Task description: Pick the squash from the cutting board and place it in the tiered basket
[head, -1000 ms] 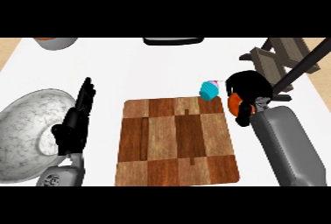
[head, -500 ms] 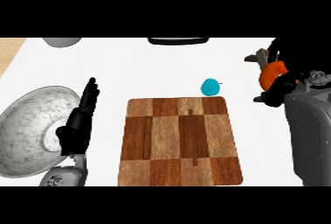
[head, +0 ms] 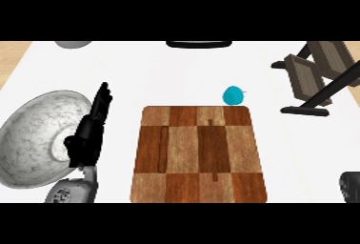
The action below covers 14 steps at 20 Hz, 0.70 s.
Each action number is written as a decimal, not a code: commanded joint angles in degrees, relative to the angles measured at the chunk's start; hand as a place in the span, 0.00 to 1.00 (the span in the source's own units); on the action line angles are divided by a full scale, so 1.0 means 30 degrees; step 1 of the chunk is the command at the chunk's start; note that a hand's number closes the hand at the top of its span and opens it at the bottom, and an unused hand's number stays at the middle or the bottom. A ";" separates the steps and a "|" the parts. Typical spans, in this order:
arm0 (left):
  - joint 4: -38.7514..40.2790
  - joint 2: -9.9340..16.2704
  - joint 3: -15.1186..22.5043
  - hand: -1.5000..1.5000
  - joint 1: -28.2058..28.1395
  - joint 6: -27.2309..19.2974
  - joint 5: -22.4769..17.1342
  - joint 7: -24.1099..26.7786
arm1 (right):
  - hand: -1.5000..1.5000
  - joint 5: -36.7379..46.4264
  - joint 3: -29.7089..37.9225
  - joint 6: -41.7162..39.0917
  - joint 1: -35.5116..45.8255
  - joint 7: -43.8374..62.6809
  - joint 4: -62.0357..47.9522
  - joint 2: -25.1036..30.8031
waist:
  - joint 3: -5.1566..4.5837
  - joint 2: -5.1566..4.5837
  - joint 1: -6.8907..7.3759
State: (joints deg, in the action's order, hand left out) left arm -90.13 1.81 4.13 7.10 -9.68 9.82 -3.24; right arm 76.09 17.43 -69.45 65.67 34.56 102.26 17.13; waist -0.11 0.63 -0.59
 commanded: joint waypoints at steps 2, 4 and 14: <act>0.0666 -0.0488 0.0170 0.50 -0.0240 -0.0196 0.0000 0.1174 | 1.00 -0.0398 0.1774 -0.3071 0.3797 0.0438 -0.1710 0.2487 | 0.0007 -0.0117 0.0120; 0.1156 -0.0197 0.0019 0.50 0.0279 -0.0106 0.0213 0.1098 | 1.00 -0.0173 0.2113 -0.3144 0.5389 0.1350 -0.2805 0.1646 | 0.0003 -0.0142 0.0175; 0.0193 -0.0192 0.0132 0.50 0.0098 0.0096 0.0084 0.0318 | 1.00 -0.1145 0.4661 0.2740 0.6571 0.0995 -0.8417 0.2870 | 0.0027 -0.0267 0.0436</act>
State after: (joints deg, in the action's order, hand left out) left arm -89.23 1.42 4.21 8.24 -9.37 9.90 -2.43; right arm 73.88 31.26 -67.94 86.73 39.90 82.80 22.91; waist -0.07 0.03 0.58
